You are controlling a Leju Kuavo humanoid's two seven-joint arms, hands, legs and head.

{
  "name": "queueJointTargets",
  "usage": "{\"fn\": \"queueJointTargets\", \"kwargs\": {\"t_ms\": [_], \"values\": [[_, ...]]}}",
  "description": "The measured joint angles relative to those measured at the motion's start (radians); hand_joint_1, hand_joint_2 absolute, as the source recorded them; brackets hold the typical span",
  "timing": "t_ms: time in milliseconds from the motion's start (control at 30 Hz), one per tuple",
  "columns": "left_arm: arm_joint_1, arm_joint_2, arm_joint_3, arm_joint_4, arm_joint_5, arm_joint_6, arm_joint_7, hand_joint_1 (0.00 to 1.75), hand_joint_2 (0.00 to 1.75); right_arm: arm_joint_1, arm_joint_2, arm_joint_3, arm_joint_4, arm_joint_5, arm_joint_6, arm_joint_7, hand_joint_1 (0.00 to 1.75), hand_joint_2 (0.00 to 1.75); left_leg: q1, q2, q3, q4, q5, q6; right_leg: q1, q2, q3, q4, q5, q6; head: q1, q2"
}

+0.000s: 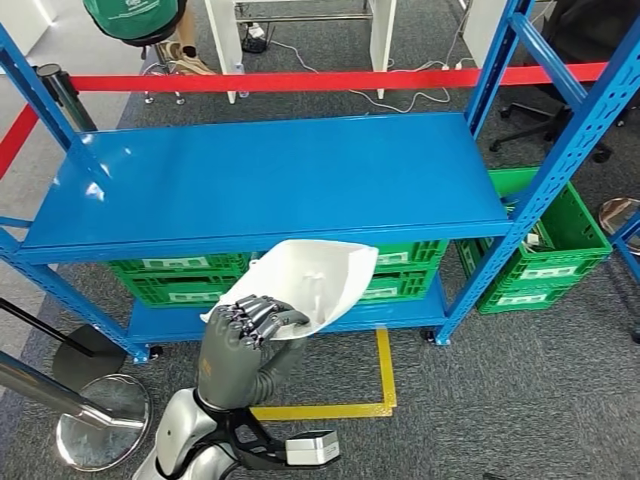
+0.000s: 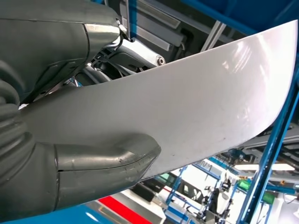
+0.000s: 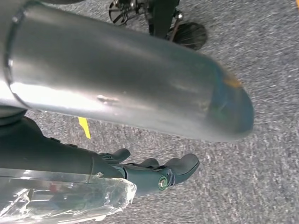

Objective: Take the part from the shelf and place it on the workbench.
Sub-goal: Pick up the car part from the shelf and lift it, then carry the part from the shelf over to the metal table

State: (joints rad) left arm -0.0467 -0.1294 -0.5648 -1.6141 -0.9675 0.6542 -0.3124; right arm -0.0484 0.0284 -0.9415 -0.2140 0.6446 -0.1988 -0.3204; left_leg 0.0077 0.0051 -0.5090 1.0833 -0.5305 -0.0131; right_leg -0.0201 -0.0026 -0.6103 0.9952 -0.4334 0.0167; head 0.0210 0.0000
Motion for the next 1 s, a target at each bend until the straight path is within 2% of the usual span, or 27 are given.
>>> {"fn": "queueJointTargets", "kwargs": {"t_ms": [33,67,133,167,200,233,300,333,367,400,433,467,500,533,567,600,667,700,733,767,800,833,867,900,933,967,1000], "values": [[0.0,0.0,0.0,0.0,0.0,0.0,0.0,1.75,1.75,0.0,0.0,0.0,0.0,0.0,0.0,0.0,0.0,0.0,-0.001,-0.002,0.039,-0.061,-0.004,0.004,0.0,0.001,-0.008,0.004,0.007,0.007,0.0,0.0],[-0.001,0.0,0.0,0.0,0.0,0.0,0.0,1.75,1.75,0.0,0.0,0.0,0.0,0.0,0.0,0.0,0.0,0.0,-0.003,-0.003,0.059,-0.099,-0.013,0.009,0.0,0.001,-0.013,0.005,0.016,0.014,0.0,0.0],[0.0,0.0,0.0,0.0,-0.001,0.001,0.0,1.75,1.75,0.001,0.0,0.0,0.0,0.001,0.002,-0.001,0.0,0.0,-0.006,-0.004,0.056,-0.117,-0.011,0.022,-0.002,0.001,-0.019,0.002,0.034,0.028,0.0,0.0],[0.001,0.0,0.0,0.0,-0.002,0.002,0.001,1.75,1.75,0.002,-0.001,0.0,0.0,0.002,0.004,-0.002,0.0,0.0,-0.007,-0.002,0.046,-0.118,0.0,0.03,-0.004,0.001,-0.025,0.004,0.029,0.034,0.001,0.0],[0.003,0.0,0.0,-0.001,-0.004,0.004,0.003,1.75,1.75,0.003,-0.001,0.0,0.0,0.005,0.006,-0.003,0.0,0.0,-0.007,0.0,0.035,-0.12,0.012,0.04,-0.005,0.001,-0.036,0.019,0.007,0.038,0.002,0.0],[0.007,0.001,0.001,-0.003,-0.006,0.008,0.006,1.75,1.75,0.004,-0.001,0.0,0.0,0.012,0.009,-0.005,0.0,0.0,-0.006,0.002,0.022,-0.122,0.025,0.047,-0.006,0.001,-0.05,0.053,-0.035,0.04,0.005,0.0],[0.033,0.008,0.007,-0.016,-0.009,0.019,0.01,1.75,1.75,0.005,0.0,0.001,0.0,0.03,0.014,-0.012,0.0,0.0,-0.012,0.006,-0.005,-0.121,0.048,0.057,-0.007,0.001,-0.081,0.173,-0.141,0.042,0.011,0.0],[0.056,0.016,0.014,-0.03,-0.009,0.025,0.011,1.75,1.75,0.005,0.002,0.004,0.001,0.042,0.014,-0.017,0.0,0.0,-0.015,0.008,-0.018,-0.121,0.059,0.059,-0.007,0.001,-0.089,0.236,-0.174,0.043,0.012,0.0],[0.083,0.026,0.025,-0.047,-0.007,0.03,0.009,1.75,1.75,0.005,0.005,0.007,0.001,0.054,0.014,-0.023,0.0,0.0,-0.018,0.01,-0.033,-0.12,0.07,0.059,-0.006,0.001,-0.088,0.282,-0.182,0.044,0.013,0.0],[0.111,0.038,0.04,-0.066,-0.003,0.033,0.006,1.75,1.75,0.004,0.01,0.012,0.001,0.067,0.013,-0.03,0.0,0.0,-0.021,0.013,-0.047,-0.119,0.08,0.059,-0.006,0.001,-0.074,0.298,-0.168,0.043,0.013,0.0],[0.139,0.048,0.057,-0.085,0.004,0.035,0.0,1.75,1.75,0.004,0.015,0.018,0.001,0.079,0.012,-0.037,0.0,0.0,-0.023,0.014,-0.061,-0.118,0.09,0.057,-0.005,0.001,-0.043,0.28,-0.139,0.04,0.014,0.0],[0.165,0.057,0.077,-0.105,0.01,0.037,-0.007,1.75,1.75,0.003,0.021,0.025,0.001,0.091,0.01,-0.043,0.0,0.0,-0.024,0.014,-0.072,-0.116,0.1,0.055,-0.004,0.001,0.003,0.231,-0.113,0.035,0.014,0.0],[0.189,0.063,0.097,-0.124,0.017,0.038,-0.017,1.75,1.75,0.0,0.026,0.033,0.001,0.102,0.01,-0.047,0.0,0.0,-0.025,0.013,-0.082,-0.114,0.109,0.052,-0.001,0.001,0.064,0.158,-0.101,0.029,0.014,0.0],[0.211,0.067,0.118,-0.143,0.025,0.039,-0.027,1.75,1.75,-0.004,0.032,0.04,0.001,0.111,0.009,-0.049,0.0,0.0,-0.027,0.012,-0.089,-0.11,0.117,0.048,0.002,0.002,0.126,0.076,-0.105,0.024,0.014,0.0],[0.229,0.07,0.137,-0.159,0.031,0.04,-0.038,1.75,1.75,-0.009,0.038,0.046,0.001,0.119,0.009,-0.05,0.0,0.0,-0.028,0.012,-0.095,-0.107,0.126,0.043,0.004,0.002,0.17,0.01,-0.118,0.019,0.014,0.0],[0.245,0.072,0.154,-0.171,0.037,0.041,-0.048,1.75,1.75,-0.013,0.044,0.051,0.001,0.123,0.009,-0.049,0.0,0.0,-0.028,0.012,-0.1,-0.105,0.136,0.038,0.007,0.002,0.196,-0.034,-0.131,0.016,0.015,0.0],[0.266,0.077,0.179,-0.186,0.044,0.042,-0.06,1.75,1.75,-0.016,0.059,0.057,0.001,0.128,0.008,-0.047,0.0,0.0,-0.025,0.011,-0.11,-0.101,0.148,0.027,0.009,0.0,0.191,-0.054,-0.131,0.004,0.015,0.0],[0.274,0.078,0.188,-0.191,0.046,0.042,-0.064,1.75,1.75,-0.016,0.065,0.06,0.002,0.129,0.008,-0.045,0.0,0.0,-0.022,0.008,-0.116,-0.092,0.132,0.019,0.008,-0.003,0.182,-0.054,-0.123,-0.005,0.014,0.0],[0.282,0.08,0.195,-0.195,0.047,0.042,-0.066,1.75,1.75,-0.016,0.07,0.062,0.002,0.13,0.008,-0.044,0.0,0.0,-0.02,0.005,-0.124,-0.068,0.098,0.012,0.007,-0.005,0.171,-0.054,-0.112,-0.015,0.012,0.0],[0.287,0.082,0.2,-0.198,0.047,0.042,-0.068,1.75,1.75,-0.015,0.073,0.064,0.002,0.13,0.008,-0.044,0.0,0.0,-0.017,0.003,-0.137,-0.021,0.045,0.005,0.005,-0.008,0.157,-0.054,-0.099,-0.022,0.01,0.0],[0.291,0.083,0.205,-0.2,0.047,0.042,-0.069,1.75,1.75,-0.015,0.074,0.066,0.002,0.13,0.008,-0.044,0.0,0.0,-0.015,0.002,-0.152,0.042,-0.012,-0.001,0.006,-0.009,0.141,-0.053,-0.086,-0.026,0.008,0.0],[0.294,0.084,0.208,-0.201,0.048,0.042,-0.07,1.75,1.75,-0.016,0.074,0.068,0.002,0.13,0.008,-0.044,0.0,0.0,-0.011,0.002,-0.165,0.11,-0.054,-0.006,0.006,-0.01,0.126,-0.051,-0.073,-0.027,0.007,0.0],[0.296,0.085,0.211,-0.202,0.048,0.042,-0.07,1.75,1.75,-0.016,0.075,0.07,0.002,0.13,0.008,-0.044,0.0,0.0,-0.009,0.002,-0.171,0.165,-0.071,-0.009,0.006,-0.01,0.108,-0.047,-0.06,-0.026,0.006,0.0],[0.297,0.086,0.214,-0.202,0.049,0.042,-0.07,1.75,1.75,-0.016,0.076,0.071,0.002,0.13,0.008,-0.044,0.0,0.0,-0.006,0.002,-0.164,0.193,-0.061,-0.012,0.006,-0.011,0.091,-0.041,-0.048,-0.025,0.006,0.0],[0.298,0.087,0.217,-0.202,0.049,0.042,-0.07,1.75,1.75,-0.016,0.078,0.072,0.002,0.13,0.008,-0.044,0.0,0.0,-0.003,0.002,-0.14,0.184,-0.033,-0.014,0.005,-0.011,0.072,-0.034,-0.038,-0.022,0.006,0.0],[0.299,0.088,0.22,-0.203,0.049,0.042,-0.07,1.75,1.75,-0.016,0.08,0.072,0.002,0.13,0.009,-0.044,0.0,0.0,0.0,0.002,-0.099,0.142,-0.002,-0.015,0.005,-0.011,0.052,-0.026,-0.028,-0.019,0.006,0.0],[0.299,0.089,0.222,-0.205,0.049,0.042,-0.07,1.75,1.75,-0.016,0.081,0.072,0.002,0.129,0.009,-0.044,0.0,0.0,0.003,0.001,-0.045,0.072,0.013,-0.014,0.005,-0.01,0.035,-0.017,-0.021,-0.015,0.005,0.0]]}}
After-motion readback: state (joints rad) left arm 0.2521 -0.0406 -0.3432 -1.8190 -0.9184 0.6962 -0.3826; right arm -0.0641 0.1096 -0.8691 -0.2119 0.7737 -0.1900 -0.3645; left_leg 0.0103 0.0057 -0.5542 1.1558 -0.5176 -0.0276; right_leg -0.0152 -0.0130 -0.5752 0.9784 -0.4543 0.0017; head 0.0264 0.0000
